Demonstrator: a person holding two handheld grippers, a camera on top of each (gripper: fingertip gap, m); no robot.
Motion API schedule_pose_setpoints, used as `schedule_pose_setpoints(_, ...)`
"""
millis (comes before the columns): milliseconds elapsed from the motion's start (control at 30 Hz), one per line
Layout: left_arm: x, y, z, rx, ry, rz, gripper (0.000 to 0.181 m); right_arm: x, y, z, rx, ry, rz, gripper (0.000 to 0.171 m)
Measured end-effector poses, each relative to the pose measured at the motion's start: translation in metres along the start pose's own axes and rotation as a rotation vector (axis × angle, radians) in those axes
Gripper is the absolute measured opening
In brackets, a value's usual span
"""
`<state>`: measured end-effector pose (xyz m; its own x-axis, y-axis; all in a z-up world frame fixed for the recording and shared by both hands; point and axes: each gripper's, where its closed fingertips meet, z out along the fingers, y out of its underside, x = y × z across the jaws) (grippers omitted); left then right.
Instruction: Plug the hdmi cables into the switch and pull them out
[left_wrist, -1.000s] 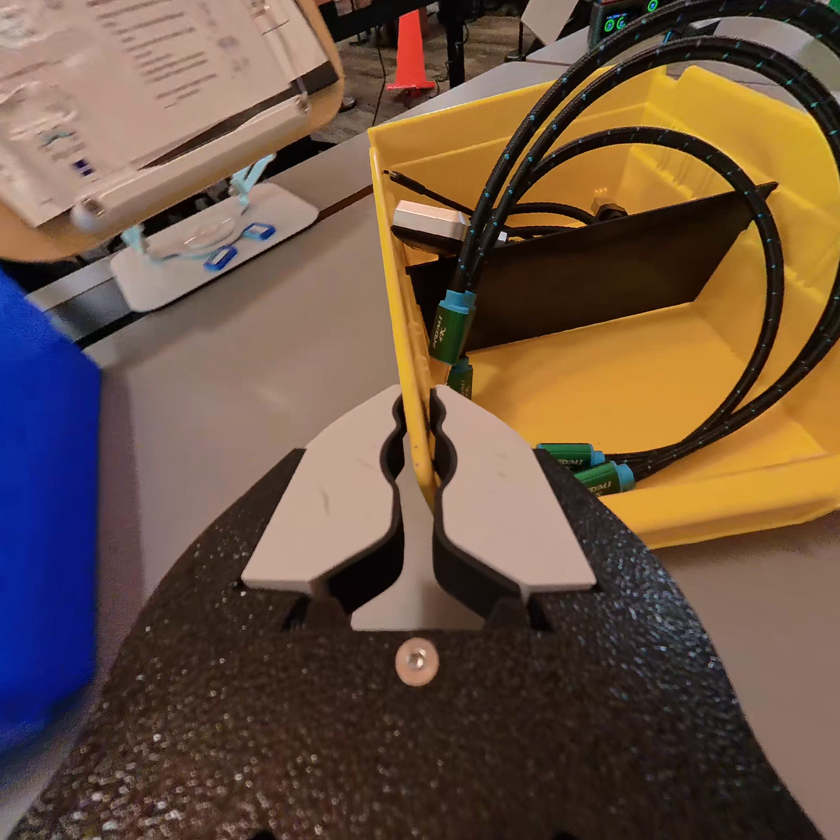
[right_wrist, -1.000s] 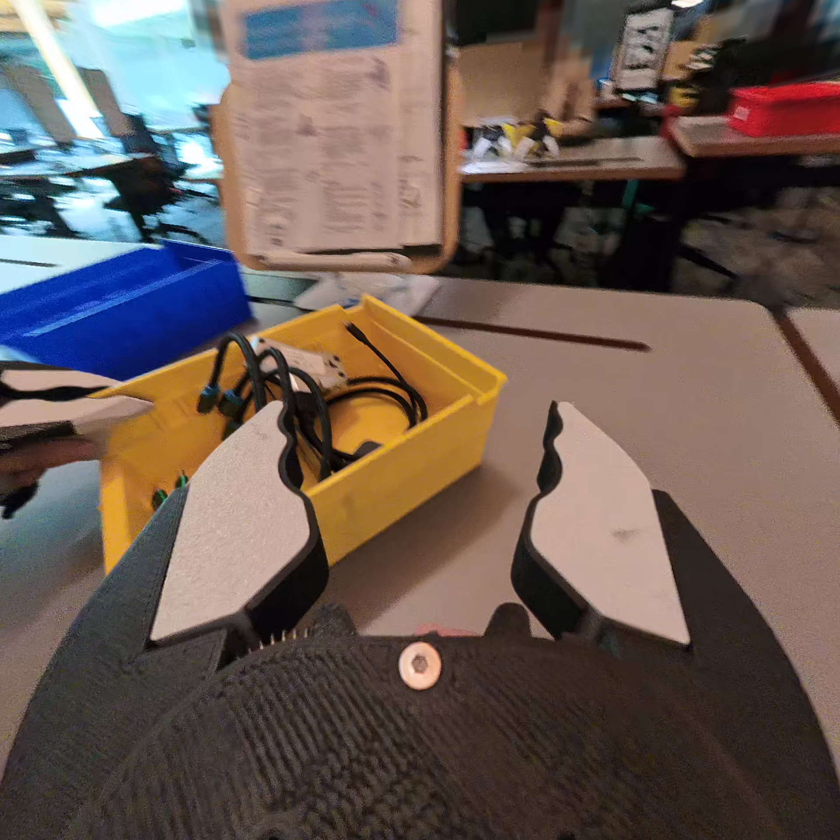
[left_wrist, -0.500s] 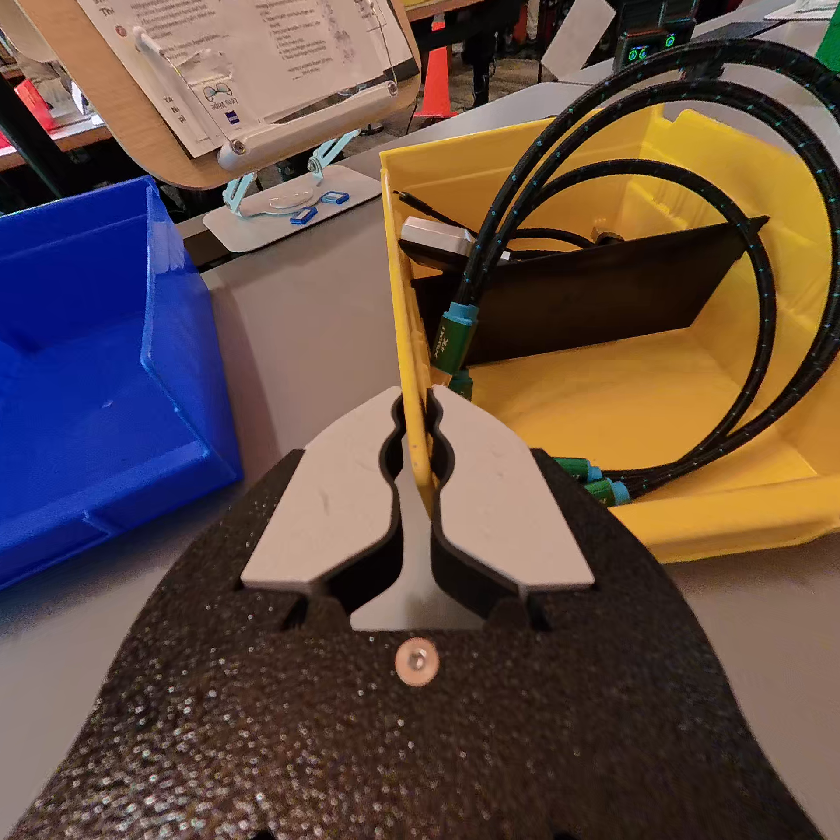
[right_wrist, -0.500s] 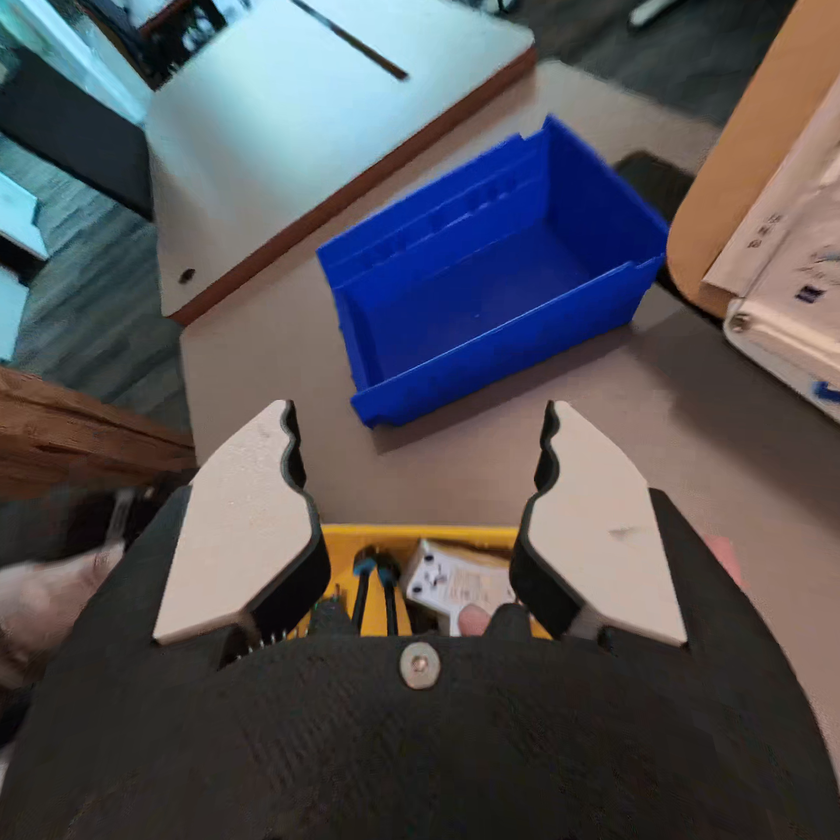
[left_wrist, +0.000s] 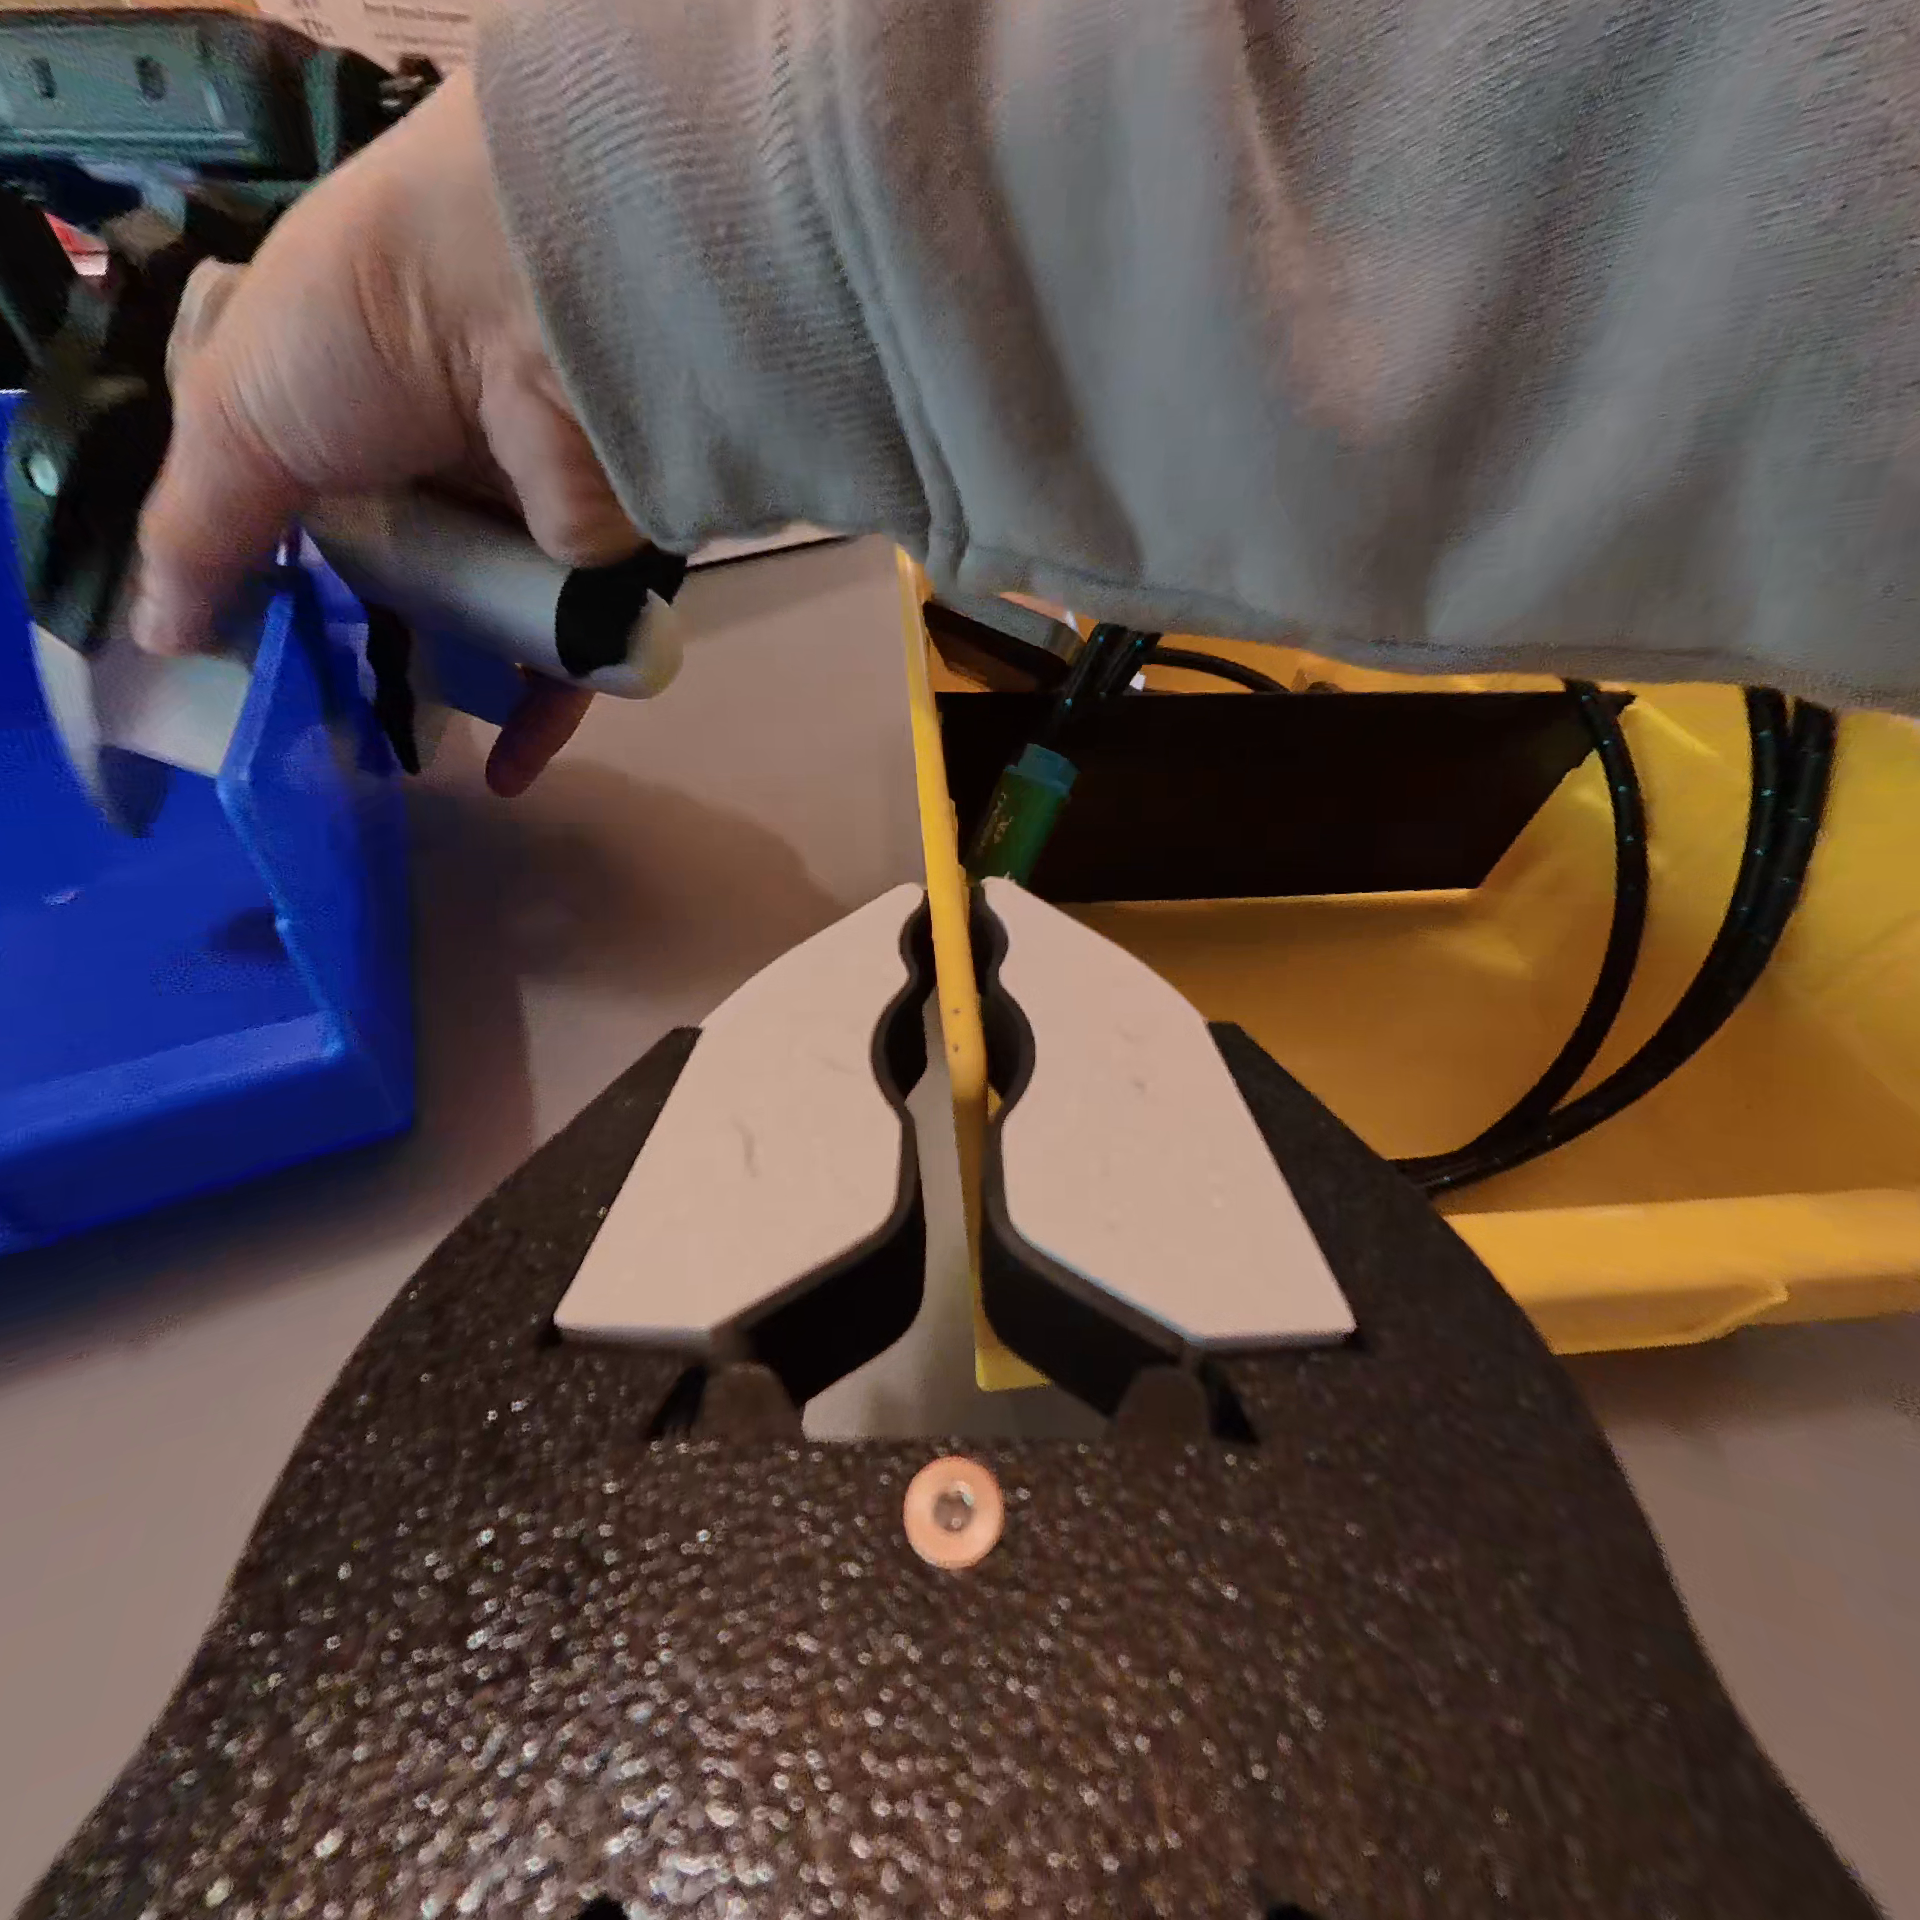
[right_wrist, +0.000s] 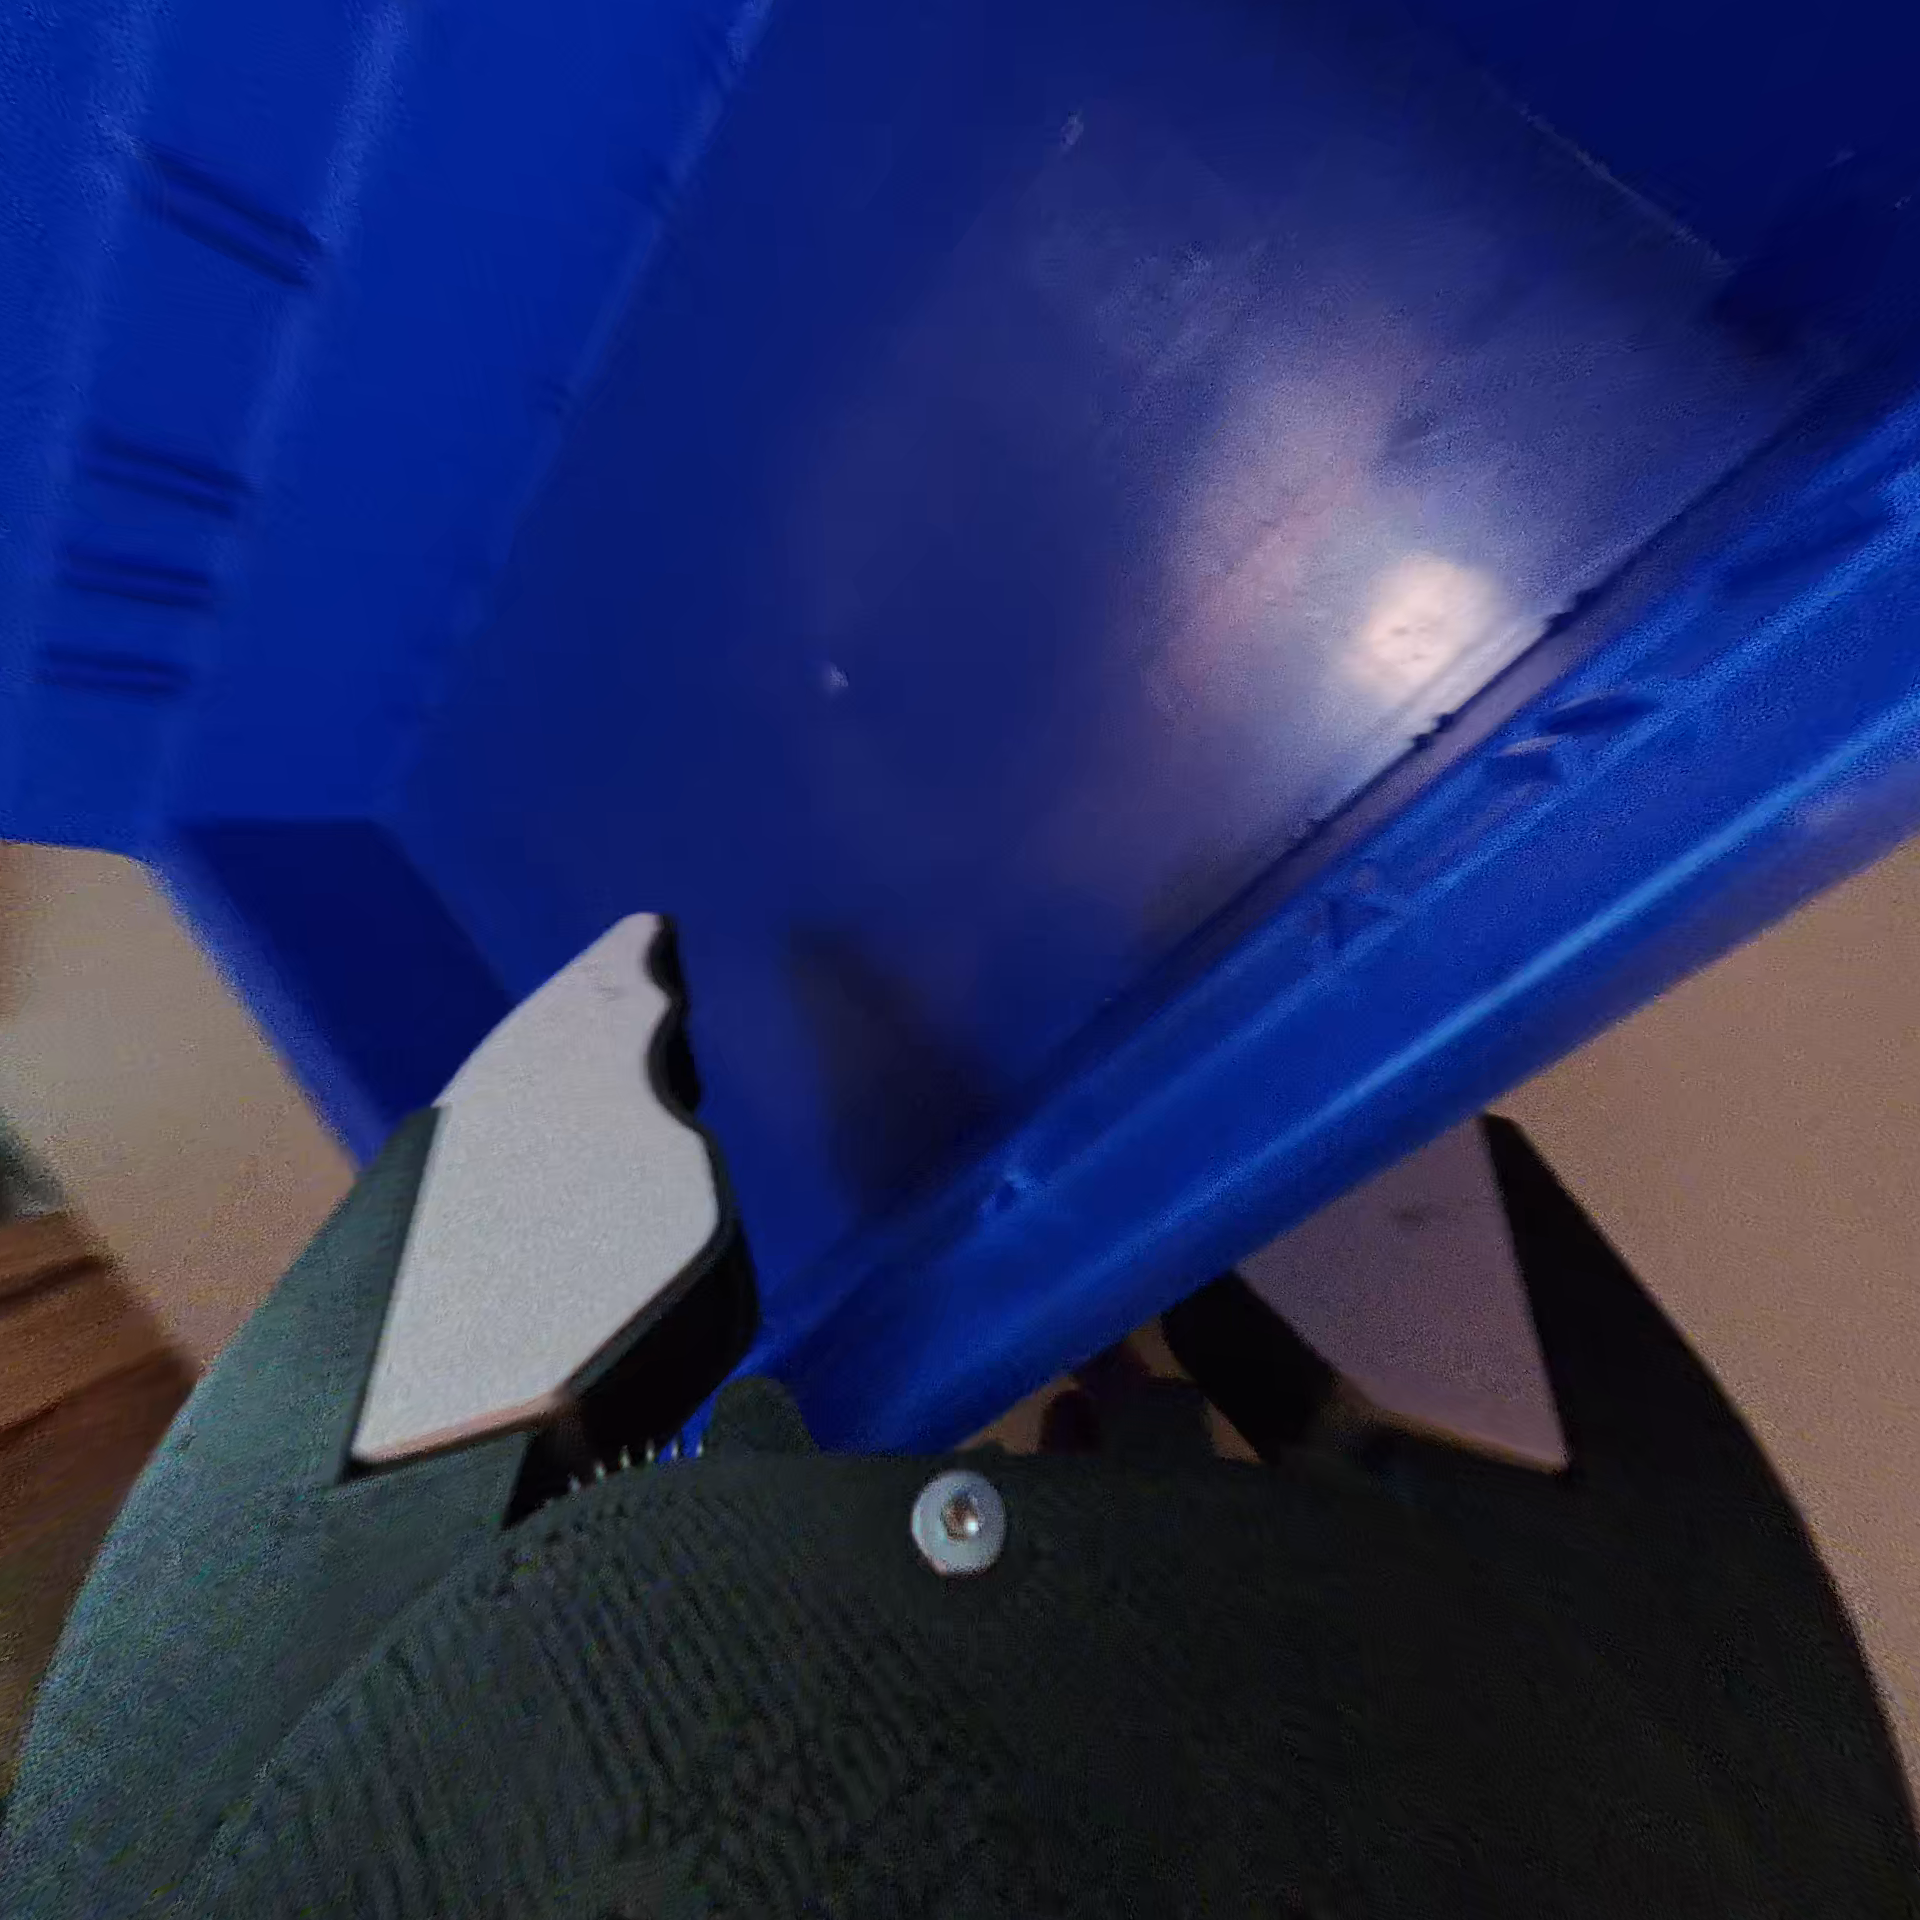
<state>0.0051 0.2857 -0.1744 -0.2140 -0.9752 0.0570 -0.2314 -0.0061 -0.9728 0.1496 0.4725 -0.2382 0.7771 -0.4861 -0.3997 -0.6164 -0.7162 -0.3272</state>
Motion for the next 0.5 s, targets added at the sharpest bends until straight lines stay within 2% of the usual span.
schedule_pose_setpoints(33,-0.001,0.001,0.000,-0.013,-0.013,0.014,0.005,0.006,-0.001,0.004,-0.010,0.059,-0.062,0.082)
schedule_pose_setpoints(67,-0.002,0.001,-0.001,-0.027,-0.027,0.033,0.005,0.006,-0.004,0.006,-0.003,0.082,-0.063,0.076)
schedule_pose_setpoints(167,-0.003,0.002,-0.003,-0.044,-0.053,0.071,0.006,0.009,-0.015,0.009,0.030,0.101,-0.029,0.038)
schedule_pose_setpoints(267,-0.004,0.002,-0.006,-0.047,-0.057,0.079,0.006,-0.004,-0.020,0.011,0.027,-0.006,0.012,0.039)
schedule_pose_setpoints(367,-0.007,0.004,-0.011,-0.056,-0.065,0.100,0.006,-0.021,-0.027,-0.002,0.027,-0.010,-0.094,0.038)
schedule_pose_setpoints(433,-0.011,0.005,-0.016,-0.069,-0.083,0.127,0.006,-0.037,-0.040,-0.029,0.069,-0.026,-0.165,0.037)
schedule_pose_setpoints(500,-0.016,0.006,-0.021,-0.078,-0.105,0.146,0.007,-0.055,-0.055,-0.073,0.139,-0.098,-0.209,0.036)
